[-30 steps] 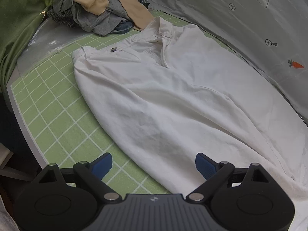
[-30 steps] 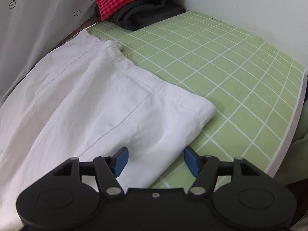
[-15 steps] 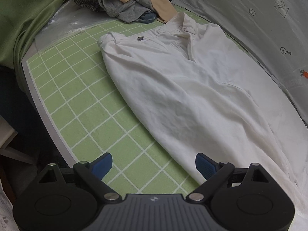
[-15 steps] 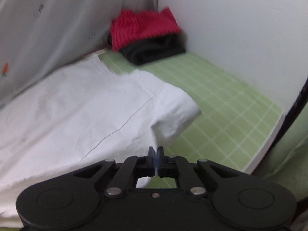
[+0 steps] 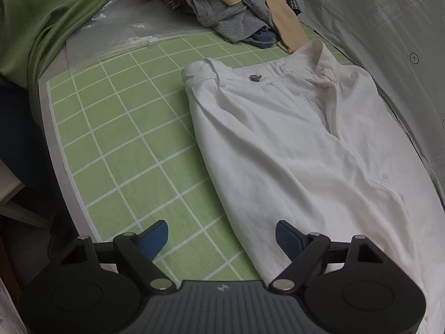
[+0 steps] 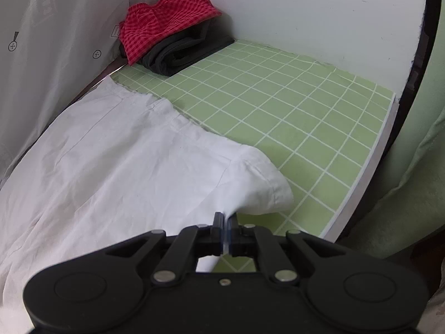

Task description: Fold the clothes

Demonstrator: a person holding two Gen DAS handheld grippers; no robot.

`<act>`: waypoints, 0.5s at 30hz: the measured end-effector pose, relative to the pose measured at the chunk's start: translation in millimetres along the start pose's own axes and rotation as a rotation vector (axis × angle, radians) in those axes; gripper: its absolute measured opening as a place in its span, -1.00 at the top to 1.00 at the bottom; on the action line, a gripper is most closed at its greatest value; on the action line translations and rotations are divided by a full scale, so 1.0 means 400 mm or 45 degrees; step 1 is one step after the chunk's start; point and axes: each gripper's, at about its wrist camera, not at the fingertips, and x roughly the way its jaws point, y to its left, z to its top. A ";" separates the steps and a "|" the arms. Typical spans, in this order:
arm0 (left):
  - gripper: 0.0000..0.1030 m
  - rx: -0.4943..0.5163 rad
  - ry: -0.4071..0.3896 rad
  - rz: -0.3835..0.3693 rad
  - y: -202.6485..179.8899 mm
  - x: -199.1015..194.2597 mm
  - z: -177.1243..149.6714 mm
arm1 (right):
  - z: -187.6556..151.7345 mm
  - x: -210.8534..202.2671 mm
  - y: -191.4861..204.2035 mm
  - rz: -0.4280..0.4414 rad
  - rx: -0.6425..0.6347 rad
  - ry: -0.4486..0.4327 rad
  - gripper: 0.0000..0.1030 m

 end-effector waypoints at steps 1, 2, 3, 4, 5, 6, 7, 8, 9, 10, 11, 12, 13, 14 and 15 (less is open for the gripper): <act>-0.64 -0.032 -0.010 -0.009 0.008 0.008 0.018 | 0.000 -0.004 0.002 -0.002 0.018 -0.005 0.93; -0.64 -0.064 -0.019 -0.018 0.015 0.017 0.037 | 0.004 -0.005 0.004 -0.001 0.050 -0.012 0.93; -0.64 -0.096 -0.030 -0.026 0.023 0.025 0.055 | 0.007 -0.007 0.005 -0.003 0.082 -0.014 0.93; -0.66 -0.137 -0.051 -0.019 0.031 0.031 0.073 | 0.010 -0.008 0.005 -0.006 0.114 -0.017 0.93; -0.66 -0.162 -0.055 -0.018 0.038 0.039 0.089 | 0.012 -0.008 0.005 -0.006 0.157 -0.017 0.93; -0.66 -0.188 -0.058 -0.017 0.045 0.048 0.105 | 0.014 -0.009 0.004 -0.005 0.201 -0.017 0.93; -0.66 -0.213 -0.062 -0.016 0.052 0.056 0.121 | 0.015 -0.011 0.001 0.006 0.254 -0.018 0.93; -0.66 -0.239 -0.065 -0.015 0.059 0.065 0.137 | 0.016 -0.011 -0.001 0.009 0.288 -0.022 0.93; -0.66 -0.264 -0.067 -0.014 0.066 0.073 0.152 | 0.017 -0.012 -0.002 0.013 0.320 -0.026 0.93; -0.64 -0.279 -0.054 -0.020 0.069 0.082 0.161 | 0.017 -0.012 0.001 0.002 0.333 -0.030 0.93; -0.60 -0.292 -0.042 -0.027 0.072 0.090 0.169 | 0.018 -0.013 0.004 0.002 0.346 -0.034 0.93; -0.50 -0.292 -0.036 -0.041 0.070 0.094 0.172 | 0.018 -0.013 0.006 0.003 0.360 -0.039 0.93; -0.22 -0.291 -0.031 -0.056 0.068 0.098 0.174 | 0.019 -0.015 0.009 0.007 0.371 -0.045 0.93; 0.16 -0.291 -0.025 -0.070 0.066 0.102 0.176 | 0.020 -0.017 0.013 0.009 0.370 -0.055 0.93; 0.44 -0.290 -0.019 -0.085 0.064 0.106 0.179 | 0.021 -0.020 0.017 0.011 0.368 -0.064 0.94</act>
